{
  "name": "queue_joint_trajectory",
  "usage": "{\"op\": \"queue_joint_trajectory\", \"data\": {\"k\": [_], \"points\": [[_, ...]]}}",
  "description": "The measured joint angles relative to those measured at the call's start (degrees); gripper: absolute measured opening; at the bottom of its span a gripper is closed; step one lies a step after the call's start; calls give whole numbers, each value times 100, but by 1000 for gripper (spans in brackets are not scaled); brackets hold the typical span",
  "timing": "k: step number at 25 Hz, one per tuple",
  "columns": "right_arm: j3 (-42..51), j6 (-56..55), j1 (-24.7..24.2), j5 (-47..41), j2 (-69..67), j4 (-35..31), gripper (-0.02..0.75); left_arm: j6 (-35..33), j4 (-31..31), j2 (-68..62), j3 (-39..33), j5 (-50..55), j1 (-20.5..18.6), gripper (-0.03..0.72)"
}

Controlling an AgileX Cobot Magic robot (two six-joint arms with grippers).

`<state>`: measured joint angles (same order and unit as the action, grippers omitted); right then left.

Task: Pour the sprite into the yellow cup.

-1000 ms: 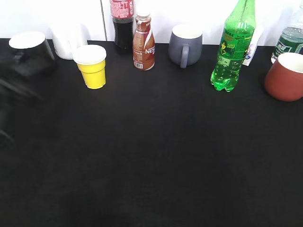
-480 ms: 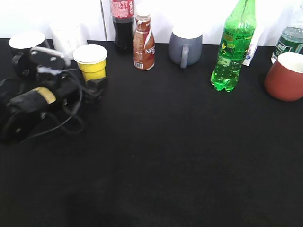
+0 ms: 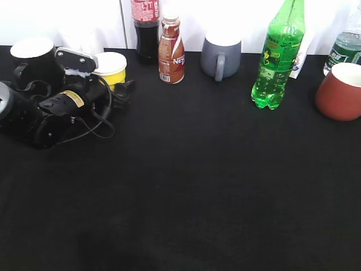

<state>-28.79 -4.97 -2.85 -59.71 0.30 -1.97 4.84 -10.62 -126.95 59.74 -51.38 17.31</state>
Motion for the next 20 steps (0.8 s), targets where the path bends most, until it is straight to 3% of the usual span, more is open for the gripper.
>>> {"op": "queue_joint_trajectory", "data": {"k": [4, 7, 8, 12, 15, 18, 20], "points": [[0, 0, 0, 0, 0, 0, 584, 0, -29, -22, 7, -202, 0, 635], [0, 0, 0, 0, 0, 0, 584, 0, -114, -22, 7, -214, 0, 466], [0, 0, 0, 0, 0, 0, 584, 0, -169, -22, 7, -233, 0, 449], [0, 0, 0, 0, 0, 5, 584, 0, -454, 153, -160, -704, 0, 442], [-88, 192, 0, 184, 0, 5, 584, 0, -1117, 957, -1062, -1476, 0, 440], [18, 353, 0, 2089, -68, 5, 584, 266, -1769, 1789, -2088, -1703, 0, 441], [570, 369, 0, 3569, -583, 5, 584, 315, -2081, 2153, -2673, -1754, 0, 440]]}}
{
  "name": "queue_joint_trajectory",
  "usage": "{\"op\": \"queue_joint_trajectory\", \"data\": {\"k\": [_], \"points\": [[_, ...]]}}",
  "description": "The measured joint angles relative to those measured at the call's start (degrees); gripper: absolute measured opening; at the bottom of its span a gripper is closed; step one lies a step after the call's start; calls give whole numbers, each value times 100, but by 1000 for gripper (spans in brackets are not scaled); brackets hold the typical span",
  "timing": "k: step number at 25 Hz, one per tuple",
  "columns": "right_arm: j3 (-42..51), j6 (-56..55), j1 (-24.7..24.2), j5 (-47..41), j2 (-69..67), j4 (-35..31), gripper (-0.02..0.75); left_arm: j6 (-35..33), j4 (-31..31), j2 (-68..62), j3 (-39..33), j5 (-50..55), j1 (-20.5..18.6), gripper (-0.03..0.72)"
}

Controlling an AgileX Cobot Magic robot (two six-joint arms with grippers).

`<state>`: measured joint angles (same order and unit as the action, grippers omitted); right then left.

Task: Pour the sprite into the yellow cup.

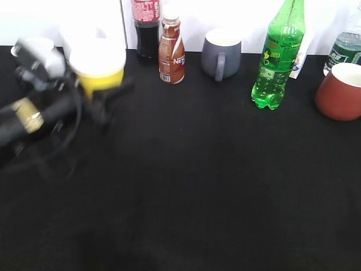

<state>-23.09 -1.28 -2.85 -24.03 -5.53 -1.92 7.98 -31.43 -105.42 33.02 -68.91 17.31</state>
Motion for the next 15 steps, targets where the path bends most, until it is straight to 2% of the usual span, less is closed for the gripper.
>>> {"op": "queue_joint_trajectory", "data": {"k": [4, 6, 8, 9, 10, 12, 14, 15], "points": [[622, 0, 0, 2659, -1812, -4, 584, 12, -454, 137, -628, -19, 0, 440], [627, -70, 0, 3757, -2965, 548, 584, 12, -484, 137, -668, -19, 0, 440], [622, -287, 320, 4579, -3961, 711, 584, 12, -491, 137, -676, -19, 0, 440], [617, -296, 721, 4849, -4539, 608, 584, 12, -491, 137, -676, -19, 0, 440], [611, -122, 1138, 5077, -4963, 64, 584, 12, -491, 137, -676, -19, 0, 440], [600, 736, 2047, 6131, -6117, -1425, 584, 12, -491, 137, -676, -19, 0, 440], [376, 1162, 2814, 7291, -7334, -2229, 587, 12, -491, 137, -676, -19, 0, 440], [163, 1163, 2948, 7656, -7859, -2428, 599, 12, -491, 137, -676, -19, 0, 440]]}}
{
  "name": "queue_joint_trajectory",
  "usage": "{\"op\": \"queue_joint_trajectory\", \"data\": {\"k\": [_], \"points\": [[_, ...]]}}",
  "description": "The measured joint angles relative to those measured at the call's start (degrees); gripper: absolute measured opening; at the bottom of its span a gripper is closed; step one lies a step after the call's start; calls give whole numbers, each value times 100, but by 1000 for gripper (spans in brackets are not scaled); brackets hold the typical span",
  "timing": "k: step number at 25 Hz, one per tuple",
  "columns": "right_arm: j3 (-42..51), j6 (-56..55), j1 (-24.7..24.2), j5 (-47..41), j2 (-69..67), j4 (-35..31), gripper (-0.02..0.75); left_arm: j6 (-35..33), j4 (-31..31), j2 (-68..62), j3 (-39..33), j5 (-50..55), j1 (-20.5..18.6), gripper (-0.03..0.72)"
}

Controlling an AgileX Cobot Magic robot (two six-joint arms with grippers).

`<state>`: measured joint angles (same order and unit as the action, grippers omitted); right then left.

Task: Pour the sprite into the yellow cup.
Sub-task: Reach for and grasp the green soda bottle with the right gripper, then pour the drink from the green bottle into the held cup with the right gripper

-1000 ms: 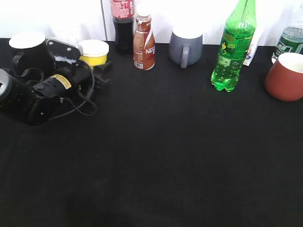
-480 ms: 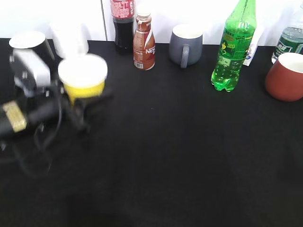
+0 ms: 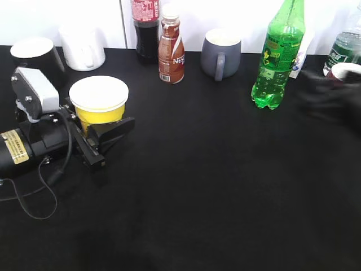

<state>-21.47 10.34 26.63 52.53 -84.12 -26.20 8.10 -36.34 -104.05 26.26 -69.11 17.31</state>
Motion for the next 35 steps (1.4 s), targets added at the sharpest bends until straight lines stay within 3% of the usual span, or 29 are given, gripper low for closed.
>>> {"op": "queue_joint_trajectory", "data": {"k": [4, 12, 15, 20, 23, 26, 30, 35], "points": [[-988, -177, 39, 259, -1374, -121, 670, 0, 5, 0, -5, 0, 0, 440], [-2197, -182, -198, 342, -2631, -279, 671, 0, 24, 0, -10, 0, 0, 440], [-2487, -182, -331, 342, -2961, -8, 667, 0, 24, 0, -10, 0, 0, 440], [-3067, -182, -368, 649, -3599, 112, 617, 0, 24, 0, -10, 0, 0, 440], [-3150, -175, -378, 973, -3786, 248, 467, 0, 24, 0, -10, 0, 0, 440], [-3011, -6, -348, 1050, -3708, 393, 438, 0, 24, 0, -10, 0, 0, 440], [-1964, 765, 121, 892, -2330, 1144, 438, 11, -64, 0, -10, 0, 0, 440], [-1891, 2141, 497, 2, -1868, 2501, 438, 268, -496, 0, -10, 0, 5, 440]]}}
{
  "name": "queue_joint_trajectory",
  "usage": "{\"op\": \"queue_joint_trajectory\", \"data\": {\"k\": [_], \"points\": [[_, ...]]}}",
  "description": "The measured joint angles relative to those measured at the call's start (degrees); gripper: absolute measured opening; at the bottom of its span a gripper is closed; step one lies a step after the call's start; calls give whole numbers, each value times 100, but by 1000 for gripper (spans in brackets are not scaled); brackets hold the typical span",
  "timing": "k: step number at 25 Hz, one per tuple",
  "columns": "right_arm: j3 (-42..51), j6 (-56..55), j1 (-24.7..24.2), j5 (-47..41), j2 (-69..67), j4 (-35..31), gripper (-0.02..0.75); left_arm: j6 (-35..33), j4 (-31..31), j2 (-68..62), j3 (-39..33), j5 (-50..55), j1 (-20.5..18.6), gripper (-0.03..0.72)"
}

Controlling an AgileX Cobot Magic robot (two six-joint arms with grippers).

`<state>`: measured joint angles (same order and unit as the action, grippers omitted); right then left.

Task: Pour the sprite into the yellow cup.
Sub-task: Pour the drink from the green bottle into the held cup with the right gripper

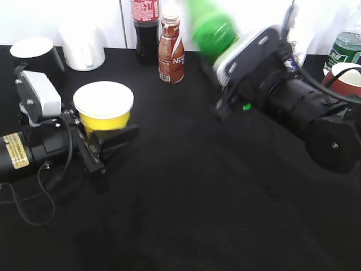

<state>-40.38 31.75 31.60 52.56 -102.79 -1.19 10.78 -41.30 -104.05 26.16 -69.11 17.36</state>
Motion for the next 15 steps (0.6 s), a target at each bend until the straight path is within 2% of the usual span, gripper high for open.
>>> {"op": "queue_joint_trajectory", "data": {"k": [3, 8, 15], "points": [[0, 937, 0, -420, 2, 510, 438, 5, -53, 0, 0, 0, 237, 440], [0, 2535, 0, -547, 2, 502, 438, 5, -53, -187, 0, -8, 317, 440], [-6, 3528, 0, -345, 2, 502, 438, 7, -230, -293, 0, -1, 317, 440]]}}
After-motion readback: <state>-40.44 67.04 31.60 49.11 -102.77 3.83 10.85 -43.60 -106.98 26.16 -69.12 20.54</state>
